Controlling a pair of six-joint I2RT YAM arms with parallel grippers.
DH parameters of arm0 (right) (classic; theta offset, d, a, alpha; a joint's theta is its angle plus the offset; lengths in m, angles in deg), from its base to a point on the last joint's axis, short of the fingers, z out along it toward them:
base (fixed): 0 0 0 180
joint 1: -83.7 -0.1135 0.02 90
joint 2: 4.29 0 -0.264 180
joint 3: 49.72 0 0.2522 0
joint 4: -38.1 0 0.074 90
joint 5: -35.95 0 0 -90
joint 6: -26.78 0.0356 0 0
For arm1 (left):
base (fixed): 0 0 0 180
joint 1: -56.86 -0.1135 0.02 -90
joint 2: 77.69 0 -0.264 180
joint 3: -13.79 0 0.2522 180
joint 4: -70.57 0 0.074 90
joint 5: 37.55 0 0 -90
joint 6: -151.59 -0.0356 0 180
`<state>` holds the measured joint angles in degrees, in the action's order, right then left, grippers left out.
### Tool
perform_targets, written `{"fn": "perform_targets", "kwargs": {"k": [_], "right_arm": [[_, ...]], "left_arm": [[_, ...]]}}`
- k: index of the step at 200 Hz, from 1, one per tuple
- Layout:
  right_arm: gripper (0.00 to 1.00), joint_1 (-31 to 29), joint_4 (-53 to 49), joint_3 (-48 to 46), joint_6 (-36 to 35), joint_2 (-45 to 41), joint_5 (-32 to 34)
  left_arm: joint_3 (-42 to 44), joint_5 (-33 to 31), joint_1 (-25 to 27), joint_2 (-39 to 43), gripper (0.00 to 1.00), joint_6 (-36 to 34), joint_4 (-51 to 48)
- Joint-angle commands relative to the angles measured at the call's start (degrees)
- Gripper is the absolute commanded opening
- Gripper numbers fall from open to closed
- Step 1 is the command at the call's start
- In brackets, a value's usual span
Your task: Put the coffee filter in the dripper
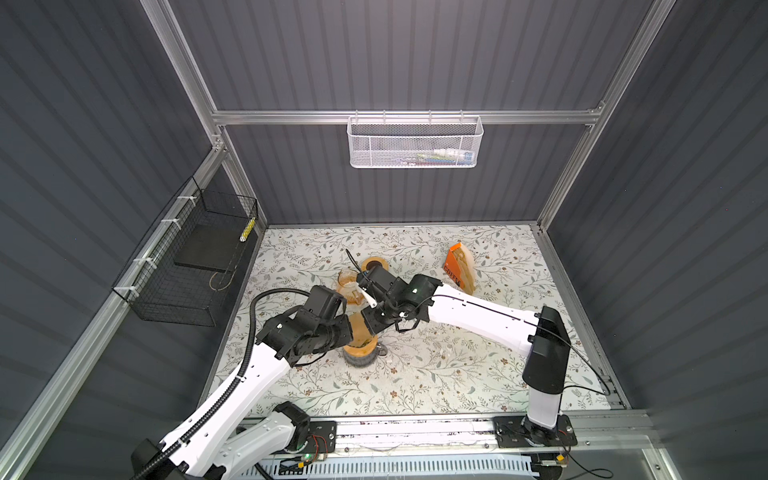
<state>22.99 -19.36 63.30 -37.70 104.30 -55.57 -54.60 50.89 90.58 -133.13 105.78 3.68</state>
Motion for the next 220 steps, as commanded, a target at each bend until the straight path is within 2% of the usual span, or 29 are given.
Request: {"fn": "perform_targets", "kwargs": {"k": [1, 220], "right_arm": [[0.07, -0.1, -2.0, 0.9, 0.4, 1.4, 1.0], [0.07, -0.6, -3.5, 2.2, -0.7, 2.9, 2.8]], "left_arm": [[1.1, -0.8, 0.1, 0.3, 0.20, 0.1, -2.1], [0.7, -0.7, 0.1, -0.5, 0.20, -0.2, -1.3]]}}
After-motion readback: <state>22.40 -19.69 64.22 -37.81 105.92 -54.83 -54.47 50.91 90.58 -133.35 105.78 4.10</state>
